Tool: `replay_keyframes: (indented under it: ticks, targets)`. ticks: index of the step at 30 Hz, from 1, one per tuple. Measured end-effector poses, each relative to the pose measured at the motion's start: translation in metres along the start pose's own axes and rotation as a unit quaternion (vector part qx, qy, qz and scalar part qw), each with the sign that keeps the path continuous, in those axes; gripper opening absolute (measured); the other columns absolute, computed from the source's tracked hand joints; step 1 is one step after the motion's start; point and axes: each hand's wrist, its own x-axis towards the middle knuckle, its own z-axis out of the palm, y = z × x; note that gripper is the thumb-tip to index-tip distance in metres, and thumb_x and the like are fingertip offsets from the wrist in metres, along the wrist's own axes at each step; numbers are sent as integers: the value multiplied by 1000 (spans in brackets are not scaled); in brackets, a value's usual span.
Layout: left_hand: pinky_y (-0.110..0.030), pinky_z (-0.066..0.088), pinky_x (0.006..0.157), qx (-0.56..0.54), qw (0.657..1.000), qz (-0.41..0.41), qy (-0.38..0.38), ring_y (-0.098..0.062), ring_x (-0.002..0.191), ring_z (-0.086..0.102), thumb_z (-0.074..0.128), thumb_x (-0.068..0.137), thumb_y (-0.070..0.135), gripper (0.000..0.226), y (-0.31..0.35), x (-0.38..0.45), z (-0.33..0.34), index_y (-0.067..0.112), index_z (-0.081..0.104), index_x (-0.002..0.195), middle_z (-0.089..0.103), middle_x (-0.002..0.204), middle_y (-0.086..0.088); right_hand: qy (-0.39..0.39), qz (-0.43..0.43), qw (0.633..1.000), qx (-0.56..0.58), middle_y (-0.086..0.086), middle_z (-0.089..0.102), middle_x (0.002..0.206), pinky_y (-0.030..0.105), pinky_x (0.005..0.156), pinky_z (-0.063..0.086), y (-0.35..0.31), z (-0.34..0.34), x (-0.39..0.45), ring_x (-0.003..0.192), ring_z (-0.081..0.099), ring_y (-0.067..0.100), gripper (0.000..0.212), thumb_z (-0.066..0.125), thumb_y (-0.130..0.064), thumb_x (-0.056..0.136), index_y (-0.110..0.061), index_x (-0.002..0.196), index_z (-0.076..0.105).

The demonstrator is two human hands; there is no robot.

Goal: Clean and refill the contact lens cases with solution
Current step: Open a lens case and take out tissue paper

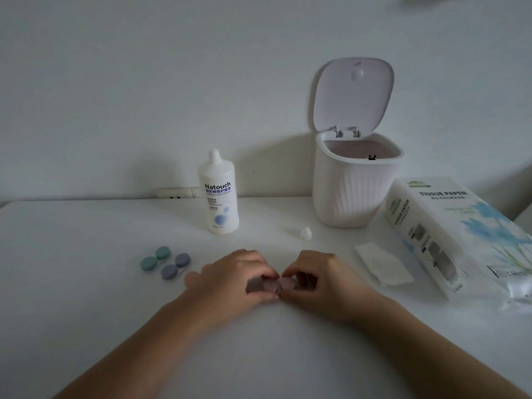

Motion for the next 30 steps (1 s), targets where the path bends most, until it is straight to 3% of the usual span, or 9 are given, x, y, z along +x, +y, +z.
replay_keyframes:
  ticks: [7, 10, 14, 18, 20, 23, 26, 30]
  targets:
    - [-35, 50, 75, -5, 998, -67, -1, 5, 88, 58, 56, 68, 75, 50, -3, -1, 4, 45, 60, 108, 55, 100, 26, 2, 17, 1000, 9, -12, 57, 73, 16, 60, 40, -1, 2, 0, 67, 56, 7, 22, 77, -46, 79, -26, 88, 73]
    - [-26, 34, 62, 40, 997, -70, -3, 10, 91, 53, 56, 73, 76, 43, 0, -4, 4, 50, 55, 107, 50, 106, 30, 10, 32, 999, 5, -14, 57, 73, 12, 59, 38, -2, 2, -1, 68, 56, 6, 24, 78, -49, 79, -28, 88, 72]
    - [-34, 44, 71, 40, 995, -81, -35, 5, 85, 54, 58, 78, 69, 27, 6, -2, 1, 50, 55, 97, 50, 106, 25, -15, 21, 1000, 7, -14, 57, 74, 10, 60, 37, -4, 1, -1, 71, 56, 7, 19, 73, -45, 85, -26, 84, 68]
    - [-24, 22, 58, 70, 993, -84, -40, 18, 92, 46, 63, 85, 61, 22, 8, -2, 0, 46, 55, 99, 48, 109, 27, -54, -33, 998, -30, -11, 52, 73, 12, 62, 35, -7, -2, 2, 67, 47, 3, 19, 70, -37, 90, -20, 84, 66]
    - [-24, 19, 57, 72, 993, -88, -38, 17, 99, 44, 64, 85, 60, 22, 9, -2, 0, 44, 57, 100, 48, 109, 27, -59, -51, 996, -38, -8, 53, 75, 14, 64, 35, -7, -2, 1, 68, 44, 3, 14, 72, -29, 90, -17, 85, 66]
    - [-25, 21, 59, 63, 992, -108, -34, 18, 95, 45, 67, 84, 60, 24, 10, -4, 0, 45, 59, 101, 49, 107, 29, -44, -71, 996, -40, -5, 58, 82, 18, 69, 41, -7, -3, -5, 75, 51, 6, 5, 69, -20, 91, -16, 94, 71]
    - [-26, 31, 64, 46, 992, -112, -34, 17, 87, 50, 69, 81, 59, 24, 10, -4, -1, 47, 61, 100, 51, 105, 28, -18, -56, 998, -30, -4, 65, 94, 21, 78, 48, -9, -1, -10, 83, 56, 7, 27, 71, -22, 87, -15, 113, 71]
    - [-26, 34, 67, 41, 993, -100, -40, 15, 97, 49, 70, 76, 64, 31, 10, -5, -3, 51, 59, 102, 51, 107, 30, 17, -42, 998, -48, -6, 61, 80, 30, 65, 48, -11, -2, -7, 72, 53, 9, 16, 77, -32, 84, -17, 89, 72]
